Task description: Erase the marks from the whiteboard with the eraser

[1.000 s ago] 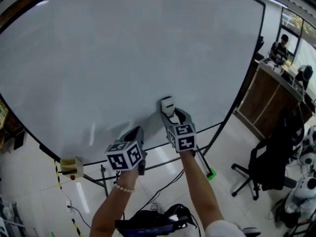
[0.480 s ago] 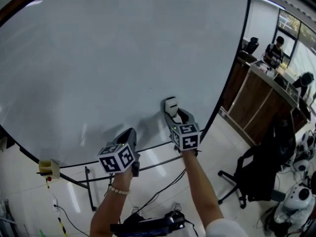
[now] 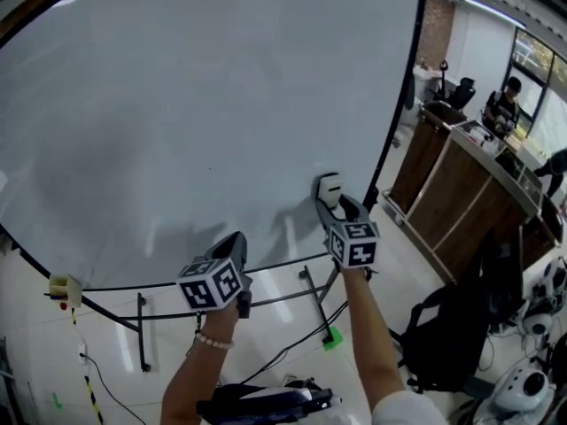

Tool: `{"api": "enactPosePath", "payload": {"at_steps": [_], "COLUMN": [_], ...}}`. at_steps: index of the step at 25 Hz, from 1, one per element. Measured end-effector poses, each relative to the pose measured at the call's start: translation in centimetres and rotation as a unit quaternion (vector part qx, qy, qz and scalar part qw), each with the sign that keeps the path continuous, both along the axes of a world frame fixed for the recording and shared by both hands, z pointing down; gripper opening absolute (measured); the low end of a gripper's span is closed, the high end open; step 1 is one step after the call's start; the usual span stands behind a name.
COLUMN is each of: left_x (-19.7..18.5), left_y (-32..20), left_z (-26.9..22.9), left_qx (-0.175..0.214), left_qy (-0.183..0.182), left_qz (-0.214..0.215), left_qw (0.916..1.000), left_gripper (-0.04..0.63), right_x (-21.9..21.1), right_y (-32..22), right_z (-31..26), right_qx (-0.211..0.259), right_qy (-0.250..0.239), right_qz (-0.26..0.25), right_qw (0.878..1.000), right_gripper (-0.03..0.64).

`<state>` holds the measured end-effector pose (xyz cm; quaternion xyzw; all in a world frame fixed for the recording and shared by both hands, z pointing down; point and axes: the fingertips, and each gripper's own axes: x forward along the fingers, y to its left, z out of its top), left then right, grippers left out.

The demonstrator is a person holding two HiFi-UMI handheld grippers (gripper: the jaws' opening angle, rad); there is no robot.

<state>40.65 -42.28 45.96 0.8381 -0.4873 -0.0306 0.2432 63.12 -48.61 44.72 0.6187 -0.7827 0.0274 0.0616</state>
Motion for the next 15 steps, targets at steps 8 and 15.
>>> {"api": "enactPosePath", "payload": {"at_steps": [8,15], "left_x": [3.8,4.3], "left_y": [-0.4,-0.1], "left_z": [1.0,1.9], "left_qx": [-0.004,-0.011], "left_qy": [-0.011,-0.012], "left_qz": [-0.004,-0.013], "left_qw": [0.9999,0.9998], "left_gripper": [-0.012,-0.012], "right_x": [7.1,11.8], "right_y": [-0.9,-1.2], "right_z": [1.0,3.4], "right_qx": [0.003,-0.015], "right_qy": [-0.002,-0.012], "right_qz": [0.012,0.043], "right_qw": [1.000,0.999], "right_gripper": [0.256,0.255]}}
